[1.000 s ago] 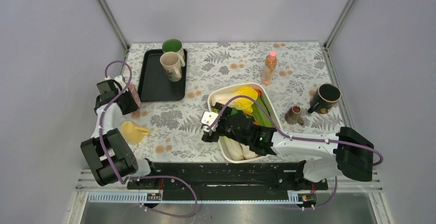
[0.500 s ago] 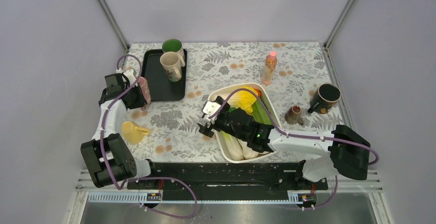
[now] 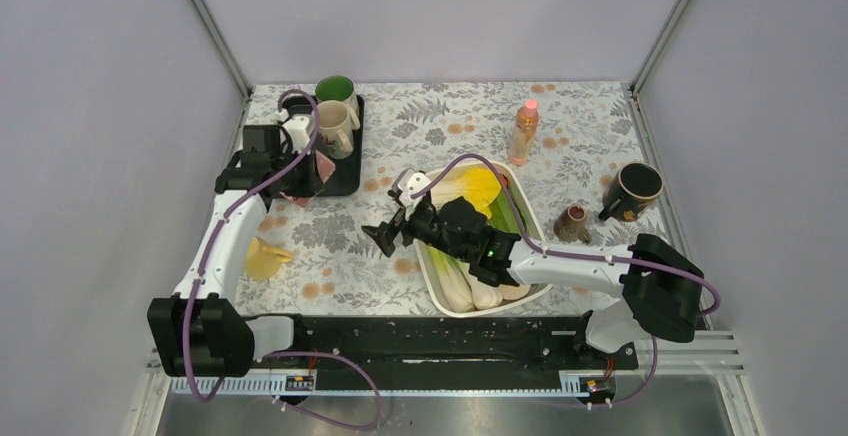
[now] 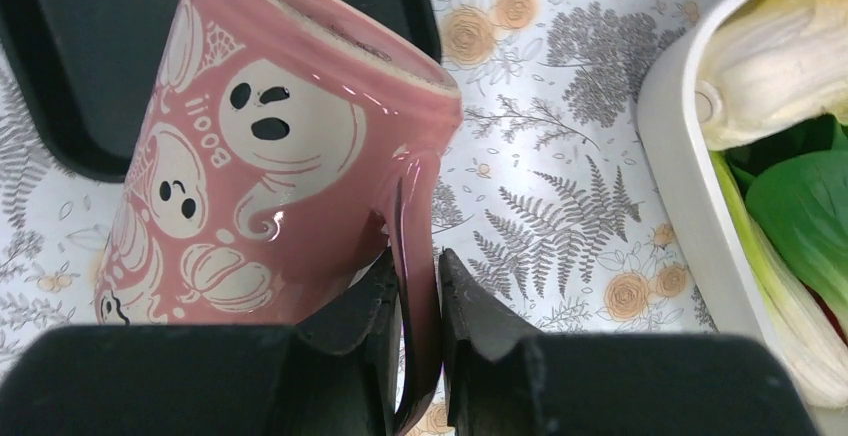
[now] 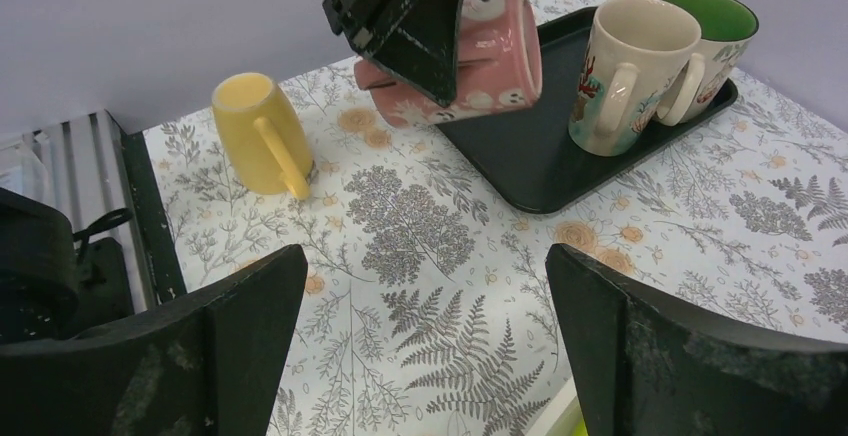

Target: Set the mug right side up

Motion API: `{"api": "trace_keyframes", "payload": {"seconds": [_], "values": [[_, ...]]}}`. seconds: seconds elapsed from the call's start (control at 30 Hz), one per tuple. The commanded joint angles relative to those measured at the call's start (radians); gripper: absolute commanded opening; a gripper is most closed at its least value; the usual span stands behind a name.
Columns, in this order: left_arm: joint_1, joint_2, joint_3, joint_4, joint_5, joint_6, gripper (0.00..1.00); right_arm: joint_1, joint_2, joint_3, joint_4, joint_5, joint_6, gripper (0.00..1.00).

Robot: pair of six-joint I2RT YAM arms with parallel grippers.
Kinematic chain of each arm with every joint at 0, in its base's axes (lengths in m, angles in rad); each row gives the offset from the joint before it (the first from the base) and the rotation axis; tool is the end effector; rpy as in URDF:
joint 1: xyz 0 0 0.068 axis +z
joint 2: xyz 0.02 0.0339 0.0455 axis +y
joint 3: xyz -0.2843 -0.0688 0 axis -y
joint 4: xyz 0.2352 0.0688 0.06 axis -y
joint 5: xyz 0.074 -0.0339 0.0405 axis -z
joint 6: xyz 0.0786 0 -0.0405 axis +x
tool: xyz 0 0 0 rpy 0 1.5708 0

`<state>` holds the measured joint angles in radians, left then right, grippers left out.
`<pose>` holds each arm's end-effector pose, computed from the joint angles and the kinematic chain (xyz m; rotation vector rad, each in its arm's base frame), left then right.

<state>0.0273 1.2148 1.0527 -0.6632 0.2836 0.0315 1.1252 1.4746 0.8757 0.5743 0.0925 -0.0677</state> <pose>0.2646 -0.0148 0.2914 0.1374 2.3717 -0.3112 0.1673 0.3334 0.3097 -0.8624 1.4024 0.7438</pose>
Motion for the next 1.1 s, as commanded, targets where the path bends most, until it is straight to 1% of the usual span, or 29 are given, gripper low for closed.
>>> {"api": "trace_keyframes", "payload": {"seconds": [0.0, 0.07, 0.17, 0.23, 0.3, 0.37, 0.43, 0.5, 0.53, 0.67, 0.8, 0.87, 0.93, 1.07], "values": [[-0.049, 0.043, 0.052, 0.039, -0.050, 0.054, 0.00, -0.010, 0.000, 0.015, 0.107, 0.009, 0.090, 0.99], [-0.055, 0.054, 0.063, 0.041, -0.018, 0.050, 0.00, -0.010, -0.012, 0.007, 0.106, -0.001, 0.081, 1.00], [-0.098, 0.032, 0.105, 0.036, -0.017, 0.068, 0.00, -0.010, -0.022, 0.017, 0.066, -0.013, 0.048, 0.99], [-0.098, 0.038, 0.153, -0.020, 0.040, 0.042, 0.00, -0.011, -0.028, 0.007, 0.055, -0.015, 0.021, 0.99], [-0.080, 0.044, 0.197, -0.071, 0.158, -0.057, 0.00, -0.013, -0.037, -0.012, 0.067, -0.023, 0.005, 1.00], [-0.081, 0.010, 0.189, -0.031, 0.221, -0.157, 0.00, -0.012, -0.039, -0.035, 0.113, -0.029, -0.008, 1.00], [-0.087, -0.022, 0.181, 0.025, 0.213, -0.247, 0.00, -0.010, -0.028, -0.050, 0.167, -0.015, -0.040, 0.99], [-0.087, -0.030, 0.206, 0.032, 0.216, -0.327, 0.00, -0.001, -0.011, -0.046, 0.196, 0.019, -0.106, 1.00], [-0.088, -0.031, 0.217, 0.033, 0.222, -0.366, 0.00, 0.008, 0.006, -0.045, 0.222, 0.044, -0.158, 0.99], [-0.095, -0.021, 0.244, 0.048, 0.256, -0.526, 0.00, 0.046, 0.128, -0.016, 0.470, 0.163, -0.356, 0.99], [-0.116, -0.001, 0.303, 0.056, 0.268, -0.583, 0.00, 0.072, 0.267, 0.020, 0.690, 0.197, -0.511, 0.99], [-0.125, -0.002, 0.329, 0.048, 0.269, -0.596, 0.00, 0.083, 0.309, 0.020, 0.779, 0.217, -0.563, 0.99], [-0.128, -0.007, 0.341, 0.045, 0.272, -0.607, 0.00, 0.095, 0.335, 0.030, 0.830, 0.254, -0.607, 0.99], [-0.131, -0.012, 0.331, 0.044, 0.300, -0.630, 0.00, 0.115, 0.392, 0.117, 0.851, 0.429, -0.715, 0.99]]}}
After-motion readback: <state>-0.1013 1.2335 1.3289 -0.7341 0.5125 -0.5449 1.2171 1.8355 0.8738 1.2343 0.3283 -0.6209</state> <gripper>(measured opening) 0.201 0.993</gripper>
